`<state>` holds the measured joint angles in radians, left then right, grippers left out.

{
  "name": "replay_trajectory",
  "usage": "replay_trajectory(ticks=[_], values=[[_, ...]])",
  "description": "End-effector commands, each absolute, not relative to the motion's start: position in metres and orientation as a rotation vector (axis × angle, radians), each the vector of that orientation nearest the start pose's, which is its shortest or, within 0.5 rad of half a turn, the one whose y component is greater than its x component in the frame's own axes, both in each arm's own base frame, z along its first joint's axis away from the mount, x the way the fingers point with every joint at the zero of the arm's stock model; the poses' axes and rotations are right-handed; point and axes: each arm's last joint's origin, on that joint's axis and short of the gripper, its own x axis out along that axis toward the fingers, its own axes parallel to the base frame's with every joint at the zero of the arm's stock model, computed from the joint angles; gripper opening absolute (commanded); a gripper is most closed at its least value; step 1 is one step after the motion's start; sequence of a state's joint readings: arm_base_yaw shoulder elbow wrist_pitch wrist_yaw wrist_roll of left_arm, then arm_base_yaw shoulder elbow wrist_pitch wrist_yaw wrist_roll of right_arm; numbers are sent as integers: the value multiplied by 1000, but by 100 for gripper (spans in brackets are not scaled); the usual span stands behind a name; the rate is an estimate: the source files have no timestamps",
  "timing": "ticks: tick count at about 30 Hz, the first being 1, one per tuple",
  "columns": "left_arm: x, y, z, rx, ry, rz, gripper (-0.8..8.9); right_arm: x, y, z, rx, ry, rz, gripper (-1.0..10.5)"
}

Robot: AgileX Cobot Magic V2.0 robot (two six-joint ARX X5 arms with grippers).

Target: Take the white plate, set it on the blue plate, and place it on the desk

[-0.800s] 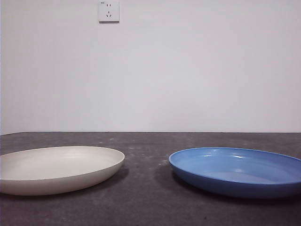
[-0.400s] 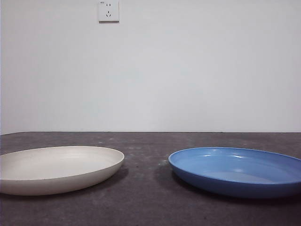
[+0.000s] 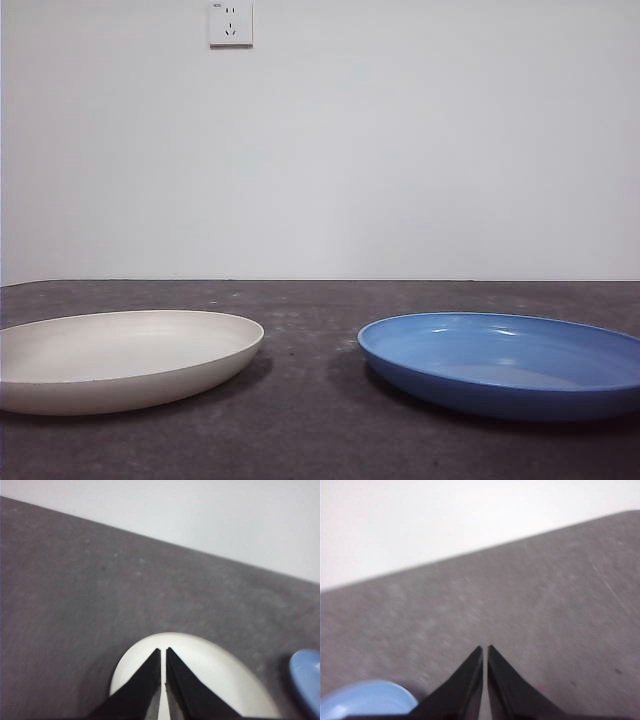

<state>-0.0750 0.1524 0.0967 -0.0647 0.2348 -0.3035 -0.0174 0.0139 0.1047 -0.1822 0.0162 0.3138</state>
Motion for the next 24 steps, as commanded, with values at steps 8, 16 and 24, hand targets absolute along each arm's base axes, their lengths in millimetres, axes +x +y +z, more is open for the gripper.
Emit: replay_trajectory(ticks=[8, 16, 24], values=[[112, -23, 244, -366, 198, -360, 16, 94, 9, 230, 405, 204, 121, 11], [130, -34, 299, -359, 347, -460, 16, 109, 20, 276, 417, 388, 317, 11], [148, -48, 336, -380, 477, -681, 16, 125, 30, 326, 299, 503, 520, 11]])
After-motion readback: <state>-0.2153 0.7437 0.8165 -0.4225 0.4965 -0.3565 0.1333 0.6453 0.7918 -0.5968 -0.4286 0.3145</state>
